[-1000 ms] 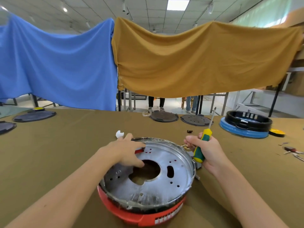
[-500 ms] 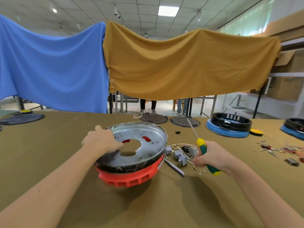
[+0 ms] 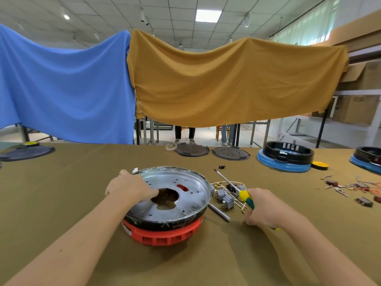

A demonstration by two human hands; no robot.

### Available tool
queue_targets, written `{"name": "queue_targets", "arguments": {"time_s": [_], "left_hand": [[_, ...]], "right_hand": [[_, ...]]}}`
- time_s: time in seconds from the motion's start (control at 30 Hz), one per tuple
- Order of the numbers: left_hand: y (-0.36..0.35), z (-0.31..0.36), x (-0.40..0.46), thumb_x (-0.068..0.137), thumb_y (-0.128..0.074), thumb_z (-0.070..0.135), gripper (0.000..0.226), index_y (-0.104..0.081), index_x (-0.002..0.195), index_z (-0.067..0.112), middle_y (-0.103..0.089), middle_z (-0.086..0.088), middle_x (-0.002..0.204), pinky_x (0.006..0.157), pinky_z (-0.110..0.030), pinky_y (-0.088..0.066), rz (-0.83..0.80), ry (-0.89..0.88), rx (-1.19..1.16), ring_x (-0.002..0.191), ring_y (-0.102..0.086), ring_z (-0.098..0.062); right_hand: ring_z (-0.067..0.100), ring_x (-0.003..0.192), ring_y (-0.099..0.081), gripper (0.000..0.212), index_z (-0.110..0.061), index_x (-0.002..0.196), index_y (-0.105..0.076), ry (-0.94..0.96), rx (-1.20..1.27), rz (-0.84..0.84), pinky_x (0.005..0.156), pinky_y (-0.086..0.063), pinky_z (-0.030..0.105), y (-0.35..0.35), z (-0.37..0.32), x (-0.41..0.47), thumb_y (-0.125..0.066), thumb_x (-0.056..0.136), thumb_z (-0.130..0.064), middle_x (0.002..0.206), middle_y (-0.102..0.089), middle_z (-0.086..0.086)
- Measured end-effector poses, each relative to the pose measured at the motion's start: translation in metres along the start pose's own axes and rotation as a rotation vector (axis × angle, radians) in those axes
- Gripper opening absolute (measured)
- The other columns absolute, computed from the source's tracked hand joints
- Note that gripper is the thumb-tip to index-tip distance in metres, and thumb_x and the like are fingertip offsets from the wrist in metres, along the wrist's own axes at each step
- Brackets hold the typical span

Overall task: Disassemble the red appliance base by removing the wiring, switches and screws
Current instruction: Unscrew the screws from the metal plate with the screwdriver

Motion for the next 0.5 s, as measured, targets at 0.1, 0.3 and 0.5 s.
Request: {"name": "queue_targets", "arguments": {"time_s": [0.1,0.3,0.5], "left_hand": [[-0.001,-0.004,0.006,0.079,-0.049,0.072,0.074,-0.050,0.134,0.023,-0.035,-0.009,0.137,0.074,-0.036,-0.042,-0.016,-0.035,-0.011,0.098,-0.048,-0.027],[0.002,-0.015,0.018,0.092,-0.049,0.053,0.060,-0.032,0.142,0.023,-0.064,-0.003,0.115,0.084,-0.034,-0.047,0.022,-0.172,-0.284,0.100,-0.061,-0.025],[0.002,-0.032,0.024,0.094,-0.040,0.011,0.038,-0.047,0.131,0.019,-0.060,-0.006,0.112,0.067,-0.032,-0.052,0.063,-0.162,-0.434,0.094,-0.061,-0.024]], "right_hand": [[0.016,0.083,-0.069,0.032,-0.017,0.094,-0.057,0.028,0.089,0.002,0.078,-0.060,0.035,0.006,0.000,-0.002,-0.083,0.075,-0.019,0.091,-0.070,0.000],[0.017,0.061,-0.072,0.023,-0.004,0.093,-0.058,0.061,0.440,0.141,0.061,-0.061,0.032,0.035,-0.005,0.000,-0.073,0.088,-0.021,0.076,-0.074,0.009],[0.023,0.078,-0.070,0.032,0.000,0.101,-0.063,0.049,0.824,-0.052,0.063,-0.062,0.035,0.000,-0.050,-0.003,-0.075,0.087,-0.026,0.093,-0.070,0.015]]}}
Point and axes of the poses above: each hand's wrist, its own x-axis towards the middle knuckle, its own y-axis out of the back of the hand, z = x × y, the point moved 9 cm from there along x, towards the middle knuckle
